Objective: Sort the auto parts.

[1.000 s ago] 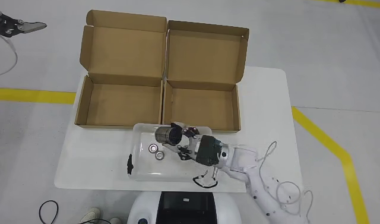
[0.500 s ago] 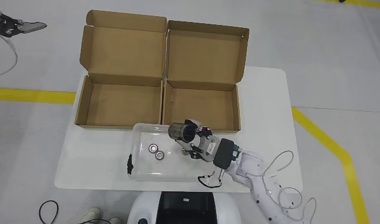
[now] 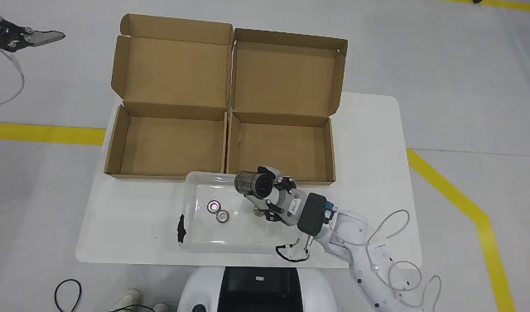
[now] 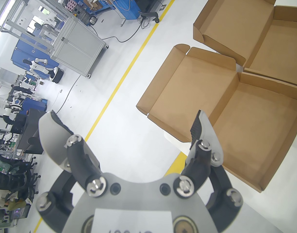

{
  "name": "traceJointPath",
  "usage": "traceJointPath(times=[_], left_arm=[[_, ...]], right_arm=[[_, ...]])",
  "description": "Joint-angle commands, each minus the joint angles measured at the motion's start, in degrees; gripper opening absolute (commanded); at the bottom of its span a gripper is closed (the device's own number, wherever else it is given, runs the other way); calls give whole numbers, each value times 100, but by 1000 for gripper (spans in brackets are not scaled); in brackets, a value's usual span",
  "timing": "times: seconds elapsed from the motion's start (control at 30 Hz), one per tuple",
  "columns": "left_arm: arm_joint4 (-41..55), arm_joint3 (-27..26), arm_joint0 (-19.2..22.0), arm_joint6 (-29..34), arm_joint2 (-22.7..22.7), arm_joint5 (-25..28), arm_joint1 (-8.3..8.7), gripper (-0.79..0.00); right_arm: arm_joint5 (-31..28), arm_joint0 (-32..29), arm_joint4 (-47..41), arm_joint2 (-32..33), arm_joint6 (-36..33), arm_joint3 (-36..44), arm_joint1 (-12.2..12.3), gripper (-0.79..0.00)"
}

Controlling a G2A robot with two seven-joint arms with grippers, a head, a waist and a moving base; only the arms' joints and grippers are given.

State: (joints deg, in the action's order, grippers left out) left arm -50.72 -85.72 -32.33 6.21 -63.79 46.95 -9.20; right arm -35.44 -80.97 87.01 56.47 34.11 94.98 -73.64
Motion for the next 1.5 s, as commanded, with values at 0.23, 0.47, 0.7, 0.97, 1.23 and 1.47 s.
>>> traceJointPath(times=[0.23,0.47,0.7,0.97,1.23,1.47], left_arm=[[0,0,0,0,0,0,0,0],[0,0,0,0,0,0,0,0],[0,0,0,0,0,0,0,0],[0,0,0,0,0,0,0,0],[0,0,0,0,0,0,0,0],[0,0,0,0,0,0,0,0]], right_arm=[[16,-10,-122,-65,-57,127,-9,-785],[201,-208,-512,56,399,830,10,-785],[343,-496,-633,236,751,1515,58,-785],[568,-562,-417,118,1028,1900,61,-785],[916,-511,-418,-47,1276,1943,26,-785],[1078,-390,-563,-87,1402,1629,-2,-785]])
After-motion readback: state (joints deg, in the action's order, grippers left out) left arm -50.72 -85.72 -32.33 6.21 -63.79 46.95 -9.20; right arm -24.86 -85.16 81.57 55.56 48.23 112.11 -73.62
